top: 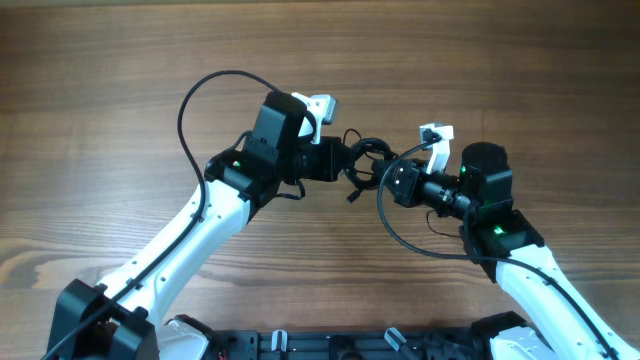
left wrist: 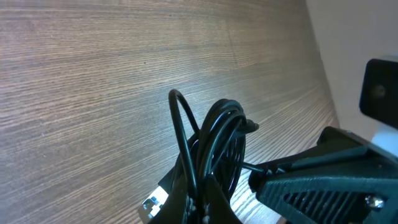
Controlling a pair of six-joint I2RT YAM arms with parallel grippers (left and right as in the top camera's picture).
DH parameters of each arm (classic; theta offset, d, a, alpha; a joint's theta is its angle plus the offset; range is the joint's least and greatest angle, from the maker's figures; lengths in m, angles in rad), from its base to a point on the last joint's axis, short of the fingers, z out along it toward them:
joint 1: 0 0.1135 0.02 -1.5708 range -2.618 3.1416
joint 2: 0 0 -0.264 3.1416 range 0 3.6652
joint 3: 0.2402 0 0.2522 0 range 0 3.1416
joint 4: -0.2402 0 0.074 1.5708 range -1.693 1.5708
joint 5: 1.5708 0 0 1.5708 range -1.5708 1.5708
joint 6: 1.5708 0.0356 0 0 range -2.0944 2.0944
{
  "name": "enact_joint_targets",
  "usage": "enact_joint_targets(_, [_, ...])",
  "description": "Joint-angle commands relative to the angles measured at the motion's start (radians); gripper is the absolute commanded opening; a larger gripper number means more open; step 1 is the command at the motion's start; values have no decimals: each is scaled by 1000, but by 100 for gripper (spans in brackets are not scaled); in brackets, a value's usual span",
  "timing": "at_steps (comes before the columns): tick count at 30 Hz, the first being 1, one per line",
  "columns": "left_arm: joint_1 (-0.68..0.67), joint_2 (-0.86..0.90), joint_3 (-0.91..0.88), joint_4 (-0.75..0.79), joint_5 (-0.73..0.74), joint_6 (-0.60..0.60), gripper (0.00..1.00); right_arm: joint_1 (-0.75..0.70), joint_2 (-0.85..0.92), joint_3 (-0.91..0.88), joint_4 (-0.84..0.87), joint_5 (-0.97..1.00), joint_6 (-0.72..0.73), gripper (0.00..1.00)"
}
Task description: Untangle cables
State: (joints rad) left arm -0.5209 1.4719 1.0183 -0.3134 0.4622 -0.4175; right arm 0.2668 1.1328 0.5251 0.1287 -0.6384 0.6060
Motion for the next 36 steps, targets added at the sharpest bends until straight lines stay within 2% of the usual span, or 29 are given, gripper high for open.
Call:
enact_joint_targets(1, [2,-23,-4,-1,20,74,4,-1,-11,6,55,-68,6,4])
enact_joint_targets(6, [2,-23,-4,0,29,69,4,-1,-6,6,11,50,-9,4])
enact_joint_targets(8, [2,-23,-4,21,105,69,4,-1,29,6,5,55,-8,4])
enact_joint_targets(10, [2,-23,-4,36,114,50,4,-1,84,6,11,55,-3,4])
enact_joint_targets(13, [1,-23,-4,52,200,28,4,-1,154,6,75,55,2,5])
enact_joint_targets(15, [-1,-23,-4,52,225,21,4,0,173,6,98,54,34,17])
enact_joint_targets(18, [1,-23,-4,68,220,21,4,-1,174,6,95,40,37,49])
enact_joint_targets(20, [2,-23,-4,77,214,21,4,-1,172,6,95,9,38,76])
enact_joint_targets(21, [3,-23,-4,77,214,21,4,-1,172,6,87,9,43,81])
enact_joint_targets(25, [42,-23,-4,78,207,21,4,-16,172,6,21,9,48,90])
enact_joint_targets(27, [63,-23,-4,74,163,21,4,-42,172,6,-19,9,48,99])
enact_joint_targets(29, [86,-23,-4,70,79,21,4,-97,163,6,-97,8,42,100])
enact_joint_targets(31, [100,-23,-4,71,69,26,4,-163,138,6,-155,-45,-35,100])
enact_joint_targets(33, [85,-23,-4,71,183,175,3,-186,135,6,-117,-173,-137,99])
enact_joint_targets(34, [77,-23,-4,71,240,238,4,-186,135,6,-100,-209,-55,96])
enact_joint_targets(36, [67,-23,-4,71,256,310,4,-186,135,6,-53,-309,129,88])
